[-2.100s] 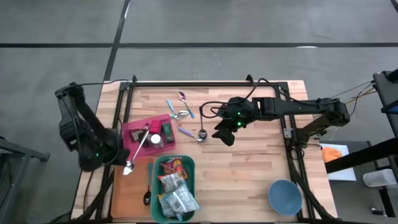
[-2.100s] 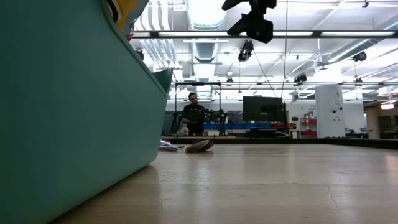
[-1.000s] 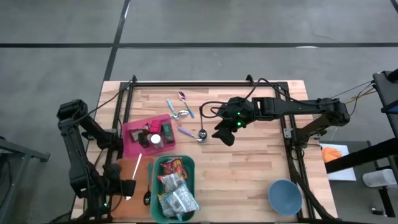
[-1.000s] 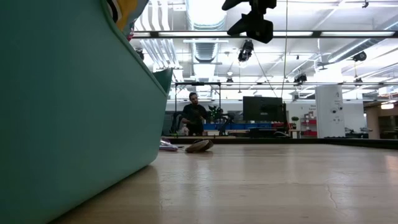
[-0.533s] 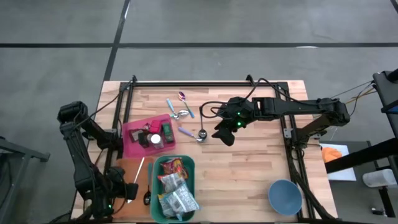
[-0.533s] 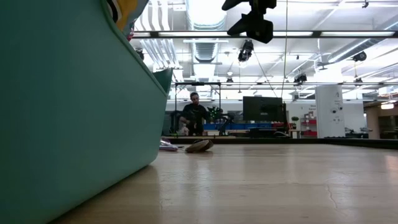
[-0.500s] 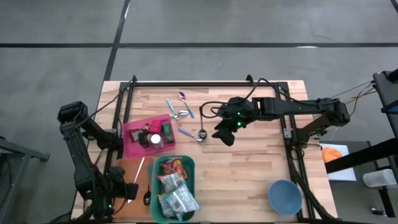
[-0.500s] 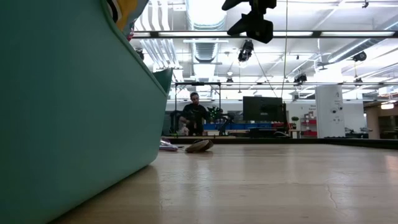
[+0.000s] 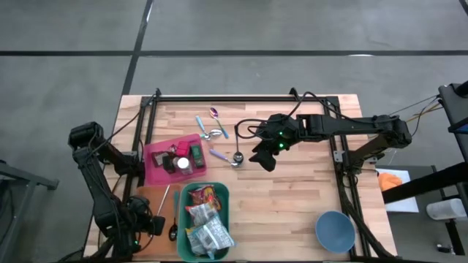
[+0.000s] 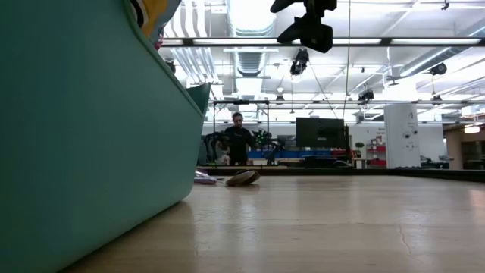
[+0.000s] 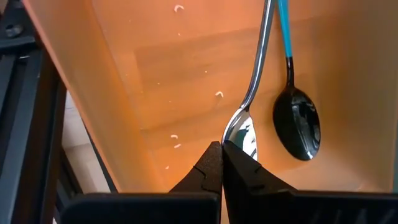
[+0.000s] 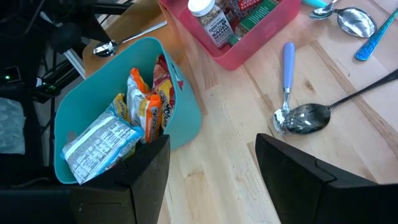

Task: Pick & Place Food Item
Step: Put the silver spoon into the orange bin

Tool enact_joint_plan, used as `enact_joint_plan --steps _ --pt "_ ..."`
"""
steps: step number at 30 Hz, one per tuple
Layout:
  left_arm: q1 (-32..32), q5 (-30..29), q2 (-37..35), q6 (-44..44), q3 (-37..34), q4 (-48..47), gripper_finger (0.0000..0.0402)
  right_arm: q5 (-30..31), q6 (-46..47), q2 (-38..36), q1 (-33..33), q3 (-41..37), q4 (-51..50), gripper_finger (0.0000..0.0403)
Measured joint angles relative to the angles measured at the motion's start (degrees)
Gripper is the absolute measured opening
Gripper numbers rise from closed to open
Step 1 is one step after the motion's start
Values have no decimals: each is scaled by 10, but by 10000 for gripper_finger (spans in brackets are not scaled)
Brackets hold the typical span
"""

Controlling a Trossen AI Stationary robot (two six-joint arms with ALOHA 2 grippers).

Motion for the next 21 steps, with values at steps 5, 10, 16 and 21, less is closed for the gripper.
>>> enact_joint_plan --steps 5,10,16,21 --pt "9 -2 2 67 -1 16 0 0 0 0 0 0 0 233" --pt "13 -15 5 104 -6 18 0 0 0 0 0 0 0 233" --pt "17 -11 3 100 -23 35 0 0 0 0 0 0 0 233" --pt "20 -7 3 133 -36 52 0 0 0 0 0 0 0 233"
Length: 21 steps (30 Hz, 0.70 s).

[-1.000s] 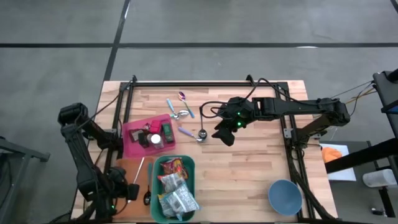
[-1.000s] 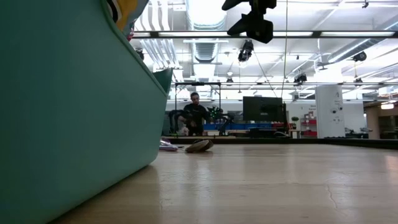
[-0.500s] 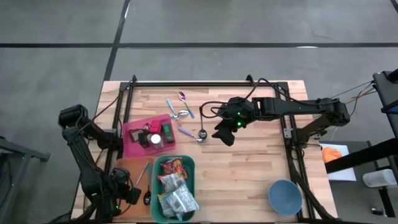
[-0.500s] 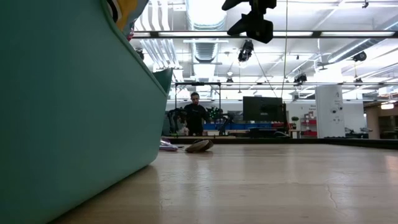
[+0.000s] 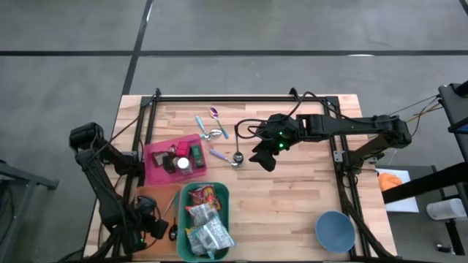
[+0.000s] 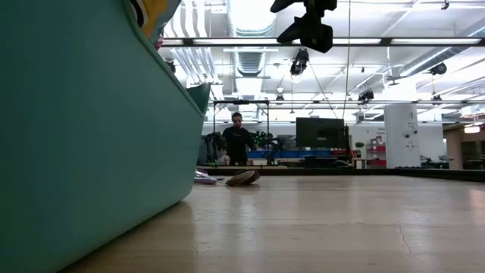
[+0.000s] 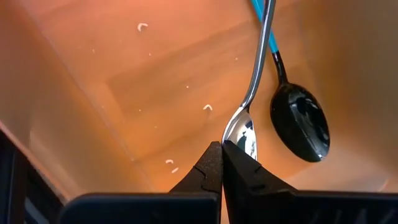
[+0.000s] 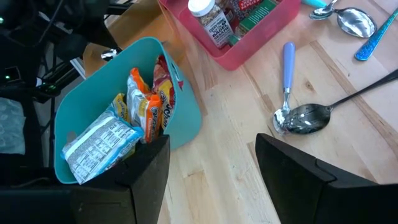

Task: Pick & Place Food Item
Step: Put the silver spoon into the orange bin

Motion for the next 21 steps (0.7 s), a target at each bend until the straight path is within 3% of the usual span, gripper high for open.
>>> enact_joint_plan --steps 11,21 --pt "8 -21 3 163 -14 3 0 0 0 0 0 0 0 233" --pt "8 -13 1 148 -38 34 0 0 0 0 0 0 0 233"
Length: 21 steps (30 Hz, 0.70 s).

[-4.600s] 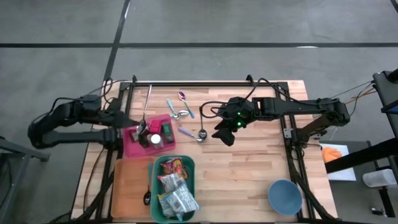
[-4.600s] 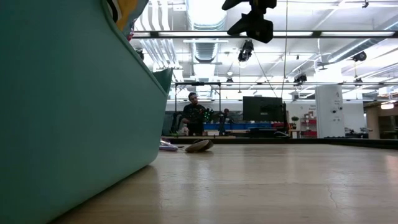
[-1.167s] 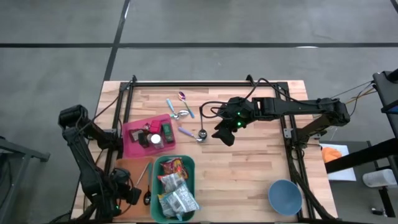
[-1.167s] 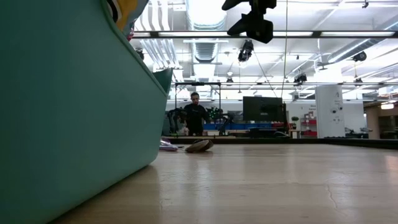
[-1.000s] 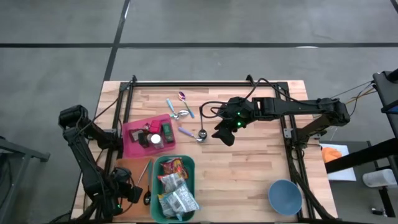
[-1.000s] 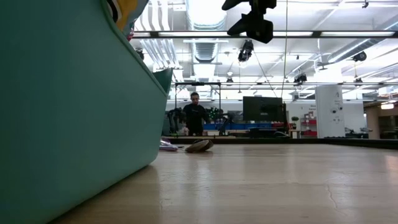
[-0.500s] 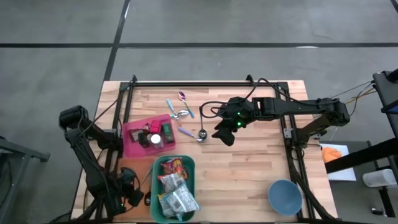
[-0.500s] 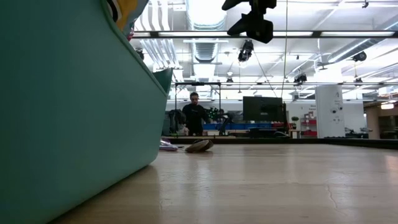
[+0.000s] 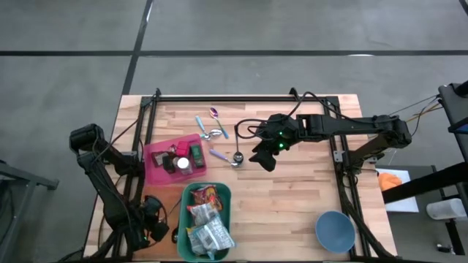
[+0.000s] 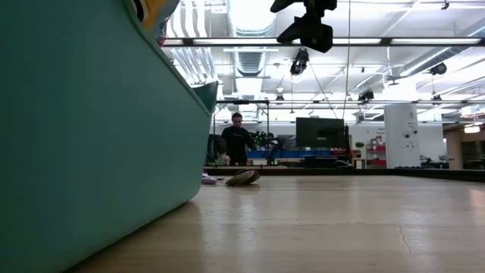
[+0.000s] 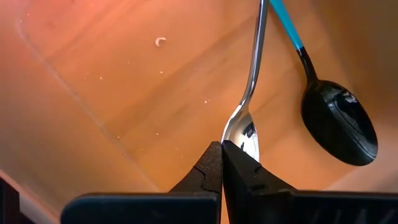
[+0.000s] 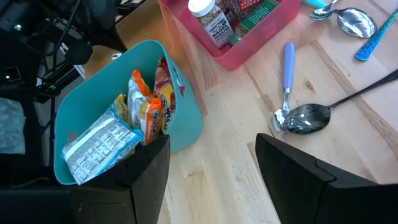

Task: Pick & Place Food Item
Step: Put the silver spoon into the orange bin, then put the light blue spoon into the orange bin

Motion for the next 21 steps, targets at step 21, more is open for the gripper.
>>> enact_joint_plan --steps 21 --pt "0 4 -20 -43 -2 -8 122 0 0 0 0 0 0 233"
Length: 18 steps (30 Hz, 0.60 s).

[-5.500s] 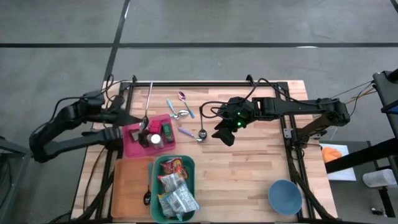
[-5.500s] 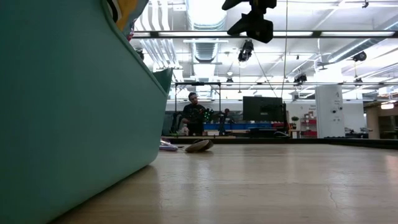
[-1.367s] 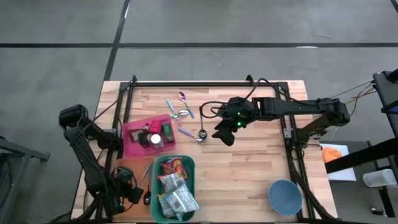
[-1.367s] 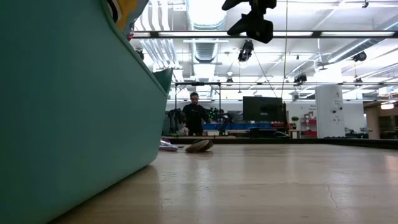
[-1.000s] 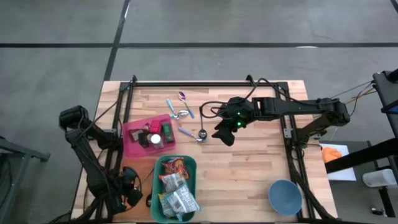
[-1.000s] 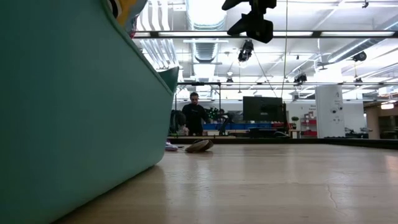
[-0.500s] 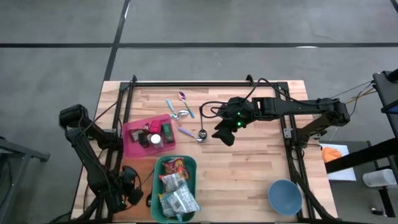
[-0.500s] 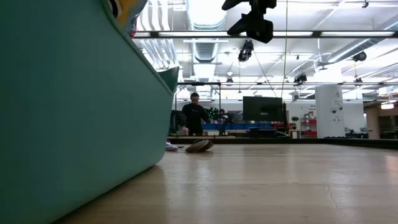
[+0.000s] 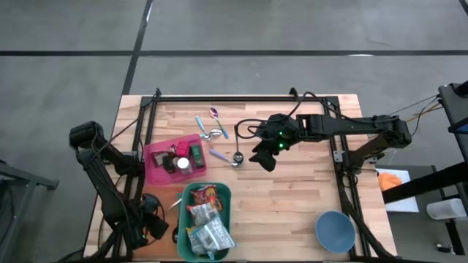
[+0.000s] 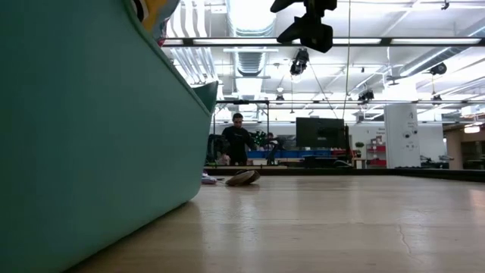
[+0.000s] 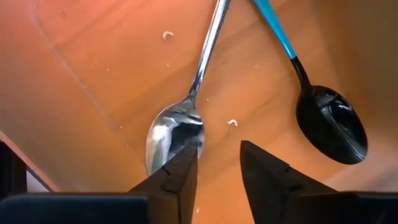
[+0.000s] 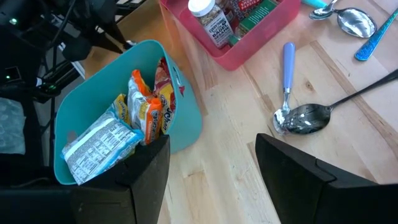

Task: Pick & Place Food Item
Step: Put the light blue spoon into the orange bin

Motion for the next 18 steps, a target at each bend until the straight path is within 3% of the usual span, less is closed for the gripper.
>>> enact_joint_plan --steps 10,18 --pt "0 -11 -108 -78 1 -26 158 0 0 0 0 0 0 233" --pt "7 -125 -226 -111 17 -101 159 0 0 0 0 0 0 233"
